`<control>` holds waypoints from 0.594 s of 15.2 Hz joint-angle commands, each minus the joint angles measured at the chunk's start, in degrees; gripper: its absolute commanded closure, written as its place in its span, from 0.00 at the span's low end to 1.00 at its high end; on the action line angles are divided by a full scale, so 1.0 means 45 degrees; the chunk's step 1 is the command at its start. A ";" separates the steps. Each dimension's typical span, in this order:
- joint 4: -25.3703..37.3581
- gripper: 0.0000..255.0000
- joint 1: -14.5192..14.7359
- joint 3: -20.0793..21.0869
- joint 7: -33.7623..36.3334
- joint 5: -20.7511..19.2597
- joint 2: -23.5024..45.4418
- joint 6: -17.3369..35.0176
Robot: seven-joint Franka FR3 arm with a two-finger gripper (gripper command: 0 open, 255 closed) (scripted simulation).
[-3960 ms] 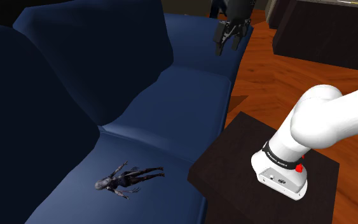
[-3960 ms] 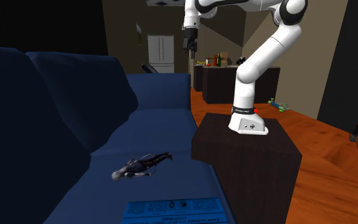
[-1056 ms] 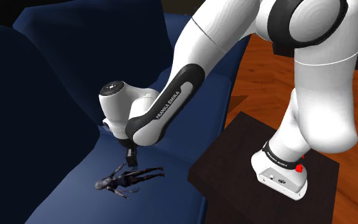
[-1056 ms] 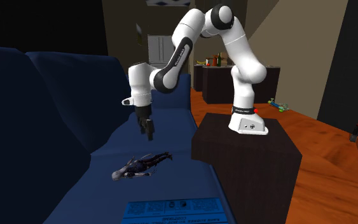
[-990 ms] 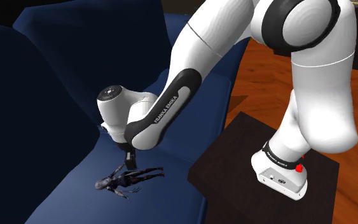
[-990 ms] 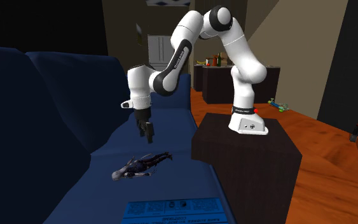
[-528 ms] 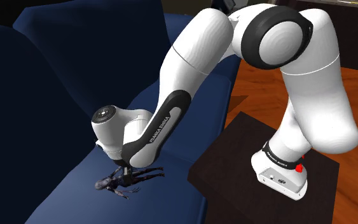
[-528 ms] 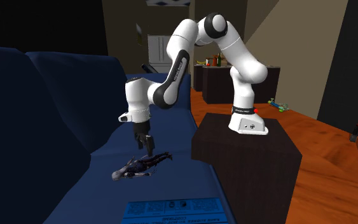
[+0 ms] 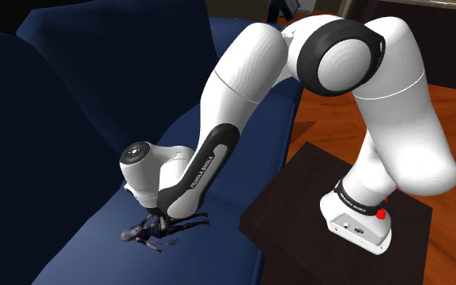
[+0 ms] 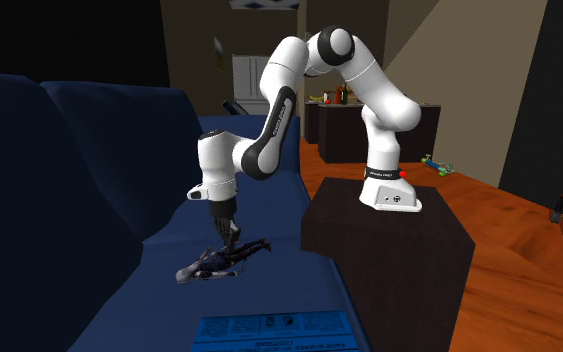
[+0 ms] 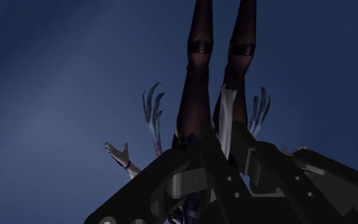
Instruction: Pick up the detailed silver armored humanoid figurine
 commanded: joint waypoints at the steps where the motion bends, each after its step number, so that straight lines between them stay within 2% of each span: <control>1: 0.0003 1.00 0.0002 -0.0002 0.0002 -0.0002 0.0005 0.0005; 9: -0.0107 1.00 -0.0056 0.0079 -0.0033 0.0069 -0.0284 -0.0176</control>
